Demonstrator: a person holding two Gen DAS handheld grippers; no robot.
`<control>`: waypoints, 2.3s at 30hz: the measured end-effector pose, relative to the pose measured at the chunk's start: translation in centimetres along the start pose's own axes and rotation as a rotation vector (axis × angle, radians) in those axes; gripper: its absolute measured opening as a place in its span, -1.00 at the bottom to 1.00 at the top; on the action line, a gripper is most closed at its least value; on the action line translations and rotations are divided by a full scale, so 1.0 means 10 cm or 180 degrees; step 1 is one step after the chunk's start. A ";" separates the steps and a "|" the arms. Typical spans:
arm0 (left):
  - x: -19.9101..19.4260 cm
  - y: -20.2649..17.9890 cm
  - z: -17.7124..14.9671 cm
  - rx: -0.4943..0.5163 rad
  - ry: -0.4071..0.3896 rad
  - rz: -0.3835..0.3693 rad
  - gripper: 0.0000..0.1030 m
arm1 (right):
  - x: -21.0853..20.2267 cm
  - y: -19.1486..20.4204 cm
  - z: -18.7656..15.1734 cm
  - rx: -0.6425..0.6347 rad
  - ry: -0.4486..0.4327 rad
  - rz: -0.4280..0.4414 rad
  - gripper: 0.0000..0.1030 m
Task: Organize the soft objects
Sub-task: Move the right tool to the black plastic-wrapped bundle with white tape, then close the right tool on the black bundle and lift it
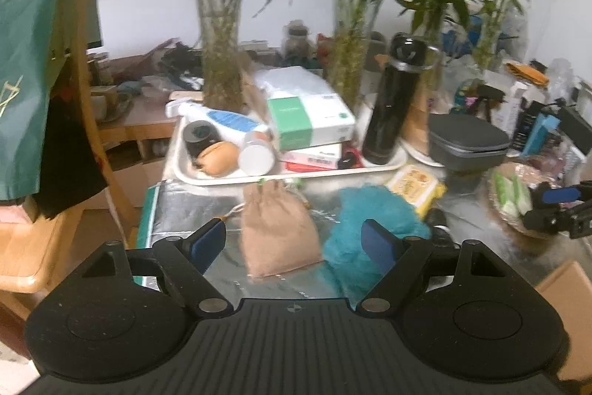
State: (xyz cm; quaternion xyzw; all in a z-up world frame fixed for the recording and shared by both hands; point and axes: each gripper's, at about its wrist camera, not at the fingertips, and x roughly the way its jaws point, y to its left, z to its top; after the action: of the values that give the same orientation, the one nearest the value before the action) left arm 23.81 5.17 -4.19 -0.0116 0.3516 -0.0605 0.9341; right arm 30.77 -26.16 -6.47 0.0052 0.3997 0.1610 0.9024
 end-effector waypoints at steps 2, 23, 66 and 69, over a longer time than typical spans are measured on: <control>0.03 0.05 -0.01 -0.0079 0.0059 0.0024 0.56 | 0.09 -0.04 0.03 0.0028 0.0049 0.0024 0.77; 0.10 0.14 0.11 -0.0459 0.0127 -0.0106 0.57 | 1.17 -0.47 0.10 0.0824 0.0960 0.0561 0.03; 0.29 0.08 0.09 -0.0379 0.0380 -0.0156 0.57 | 1.59 -0.28 -0.03 0.0114 0.1424 -0.0490 -0.09; 0.32 0.09 0.09 -0.0346 0.0350 -0.0112 0.57 | 1.50 -0.27 0.03 0.0113 0.1359 -0.0490 -0.09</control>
State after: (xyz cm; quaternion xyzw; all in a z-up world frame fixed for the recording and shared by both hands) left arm 26.84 5.70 -5.66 -0.0651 0.4050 -0.0583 0.9102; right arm 41.15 -24.27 -17.47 -0.0436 0.5835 0.0821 0.8068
